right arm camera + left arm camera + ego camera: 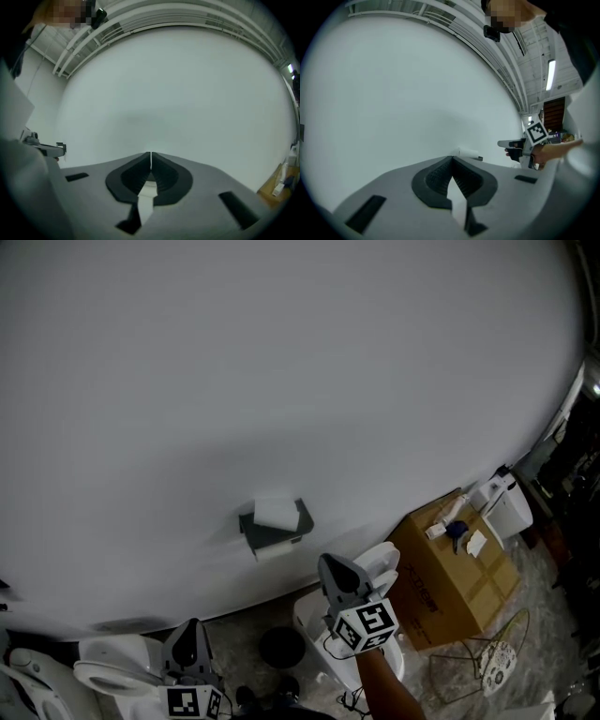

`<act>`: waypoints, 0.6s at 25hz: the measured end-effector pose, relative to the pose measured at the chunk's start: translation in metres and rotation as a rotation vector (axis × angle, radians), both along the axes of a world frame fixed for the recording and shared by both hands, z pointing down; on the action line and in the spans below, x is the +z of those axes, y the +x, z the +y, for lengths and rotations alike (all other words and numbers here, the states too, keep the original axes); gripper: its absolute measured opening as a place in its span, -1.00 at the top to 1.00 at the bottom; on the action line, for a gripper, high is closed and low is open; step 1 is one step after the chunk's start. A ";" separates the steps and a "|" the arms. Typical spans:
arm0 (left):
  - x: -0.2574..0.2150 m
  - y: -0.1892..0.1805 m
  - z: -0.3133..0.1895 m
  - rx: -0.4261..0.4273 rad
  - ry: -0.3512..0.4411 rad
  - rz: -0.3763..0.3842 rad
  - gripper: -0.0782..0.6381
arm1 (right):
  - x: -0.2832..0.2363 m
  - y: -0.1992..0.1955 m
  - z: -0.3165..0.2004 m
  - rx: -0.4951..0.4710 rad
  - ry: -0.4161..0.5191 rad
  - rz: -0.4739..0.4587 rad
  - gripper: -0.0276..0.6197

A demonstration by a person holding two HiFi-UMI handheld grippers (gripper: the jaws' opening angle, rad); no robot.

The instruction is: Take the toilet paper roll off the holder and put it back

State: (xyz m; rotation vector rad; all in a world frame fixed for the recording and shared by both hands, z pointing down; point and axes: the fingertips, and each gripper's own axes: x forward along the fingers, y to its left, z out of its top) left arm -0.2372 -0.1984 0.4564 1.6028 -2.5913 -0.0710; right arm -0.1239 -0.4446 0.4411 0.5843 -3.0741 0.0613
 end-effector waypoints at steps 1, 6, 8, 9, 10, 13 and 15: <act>-0.003 0.001 -0.001 0.001 0.003 -0.002 0.77 | 0.000 0.011 0.007 0.018 -0.001 -0.007 0.90; -0.015 0.010 -0.002 0.033 0.029 -0.016 0.77 | -0.007 0.066 0.043 0.134 0.012 -0.040 0.91; -0.017 0.012 0.001 0.033 0.029 -0.020 0.77 | -0.007 0.084 0.058 0.181 0.040 -0.027 0.91; -0.018 0.011 0.003 0.030 0.029 -0.023 0.77 | -0.005 0.092 0.065 0.201 0.056 -0.021 0.91; -0.018 0.011 0.005 0.026 0.029 -0.027 0.77 | -0.003 0.098 0.071 0.216 0.067 -0.014 0.91; -0.019 0.013 0.008 0.022 0.026 -0.035 0.77 | 0.001 0.110 0.081 0.251 0.076 -0.006 0.91; -0.019 0.015 0.009 0.025 0.029 -0.035 0.77 | -0.004 0.115 0.079 0.275 0.087 -0.017 0.91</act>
